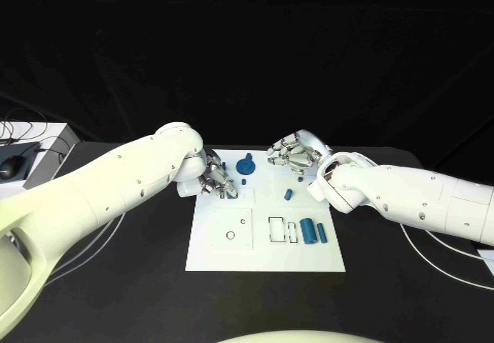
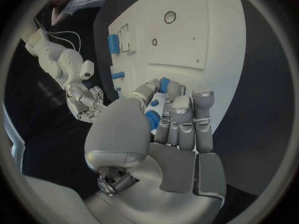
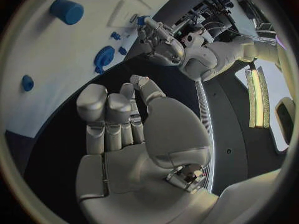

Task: Assemble the parts on the task board

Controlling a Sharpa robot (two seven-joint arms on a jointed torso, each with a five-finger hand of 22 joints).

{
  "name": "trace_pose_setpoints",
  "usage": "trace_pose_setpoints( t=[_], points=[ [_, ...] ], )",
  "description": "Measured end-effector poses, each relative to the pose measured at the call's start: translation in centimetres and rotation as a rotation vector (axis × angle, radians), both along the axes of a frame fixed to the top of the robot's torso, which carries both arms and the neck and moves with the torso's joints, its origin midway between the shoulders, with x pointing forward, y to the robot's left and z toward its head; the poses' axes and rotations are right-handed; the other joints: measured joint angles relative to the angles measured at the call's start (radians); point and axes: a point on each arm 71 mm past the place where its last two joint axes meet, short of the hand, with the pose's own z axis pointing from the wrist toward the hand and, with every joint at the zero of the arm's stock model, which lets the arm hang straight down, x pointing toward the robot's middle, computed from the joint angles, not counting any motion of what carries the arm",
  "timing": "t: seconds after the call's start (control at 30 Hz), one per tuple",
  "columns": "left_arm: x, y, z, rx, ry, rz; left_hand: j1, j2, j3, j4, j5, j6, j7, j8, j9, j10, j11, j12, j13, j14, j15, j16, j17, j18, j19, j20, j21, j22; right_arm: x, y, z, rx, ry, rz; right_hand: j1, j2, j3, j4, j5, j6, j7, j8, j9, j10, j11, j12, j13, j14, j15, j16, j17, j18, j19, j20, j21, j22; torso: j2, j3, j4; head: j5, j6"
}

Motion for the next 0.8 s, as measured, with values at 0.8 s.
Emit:
trace_pose_setpoints(
  t=[0.8],
  points=[
    [0.01,-0.62,-0.34,0.026,0.001,-0.007,0.008,-0.008,-0.013,-0.013,0.002,0.032,-0.002,-0.043,0.000,0.019,-0.001,-0.030,0.056,0.012,-0.005,-0.016,0.044,-0.008,0.008,-0.008,0.017,0.013,-0.04,0.30,0.04,0.000,0.000,0.007,0.000,0.000,0.007,-0.007,0.000,0.004,0.002,0.000,-0.001,0.002,0.002,0.000,-0.001,0.000,0.000,0.000,0.000,0.000,0.000,0.000,0.000,0.000,0.000,-0.0011,0.0000,0.002,-0.003]
  ],
)
